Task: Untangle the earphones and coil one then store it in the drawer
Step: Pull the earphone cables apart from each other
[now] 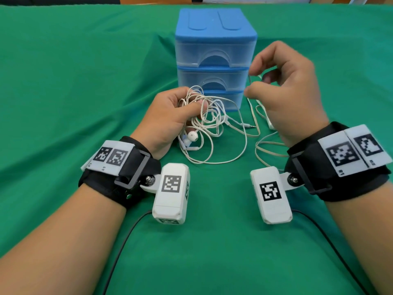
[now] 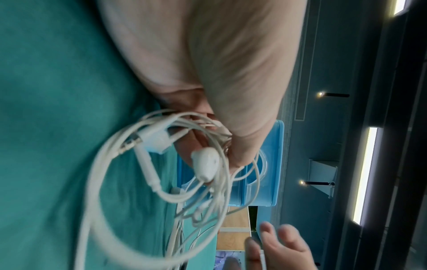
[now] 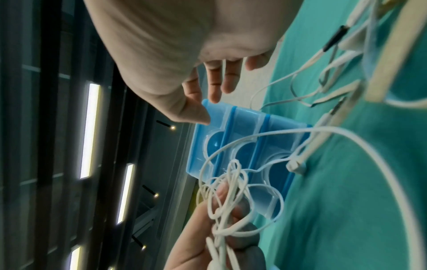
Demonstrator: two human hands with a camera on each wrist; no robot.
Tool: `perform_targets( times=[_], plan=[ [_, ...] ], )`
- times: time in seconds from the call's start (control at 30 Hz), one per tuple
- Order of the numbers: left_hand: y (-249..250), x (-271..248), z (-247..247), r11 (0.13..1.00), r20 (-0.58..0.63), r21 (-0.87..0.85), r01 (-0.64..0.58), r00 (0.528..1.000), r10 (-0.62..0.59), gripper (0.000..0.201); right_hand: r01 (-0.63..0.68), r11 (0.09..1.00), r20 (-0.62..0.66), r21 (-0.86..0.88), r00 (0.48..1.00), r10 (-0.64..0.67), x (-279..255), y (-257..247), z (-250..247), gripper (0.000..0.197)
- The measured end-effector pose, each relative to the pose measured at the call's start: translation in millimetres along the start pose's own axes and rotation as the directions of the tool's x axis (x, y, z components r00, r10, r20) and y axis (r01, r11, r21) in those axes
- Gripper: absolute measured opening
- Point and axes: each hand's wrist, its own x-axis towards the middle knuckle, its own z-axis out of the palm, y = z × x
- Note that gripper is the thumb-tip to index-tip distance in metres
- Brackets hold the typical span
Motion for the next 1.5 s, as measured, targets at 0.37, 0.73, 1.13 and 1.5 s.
perform_targets(
  times=[0.37, 0.73, 1.13, 1.5],
  plan=[
    [2, -2, 2, 1.0, 0.011, -0.017, 0.006, 1.0, -0.006, 0.011, -0.099, 0.985, 0.416, -0.142, 0.897, 0.15, -13, -3, 15, 0.013],
    [5, -4, 6, 1.0, 0.047, -0.008, 0.005, 0.999, -0.005, 0.036, -0.129, 0.988, 0.381, -0.088, 0.912, 0.153, -16, -2, 21, 0.019],
    [6, -5, 5, 0.999, 0.117, 0.035, -0.031, 0.993, 0.027, 0.02, -0.176, 0.974, 0.098, 0.141, 0.982, 0.163, -10, 0, 17, 0.008],
    [8, -5, 3, 0.998, 0.102, 0.051, 0.031, 0.994, -0.036, 0.022, -0.236, 0.841, 0.074, 0.486, 0.97, 0.23, -5, -5, 4, 0.018]
  ],
)
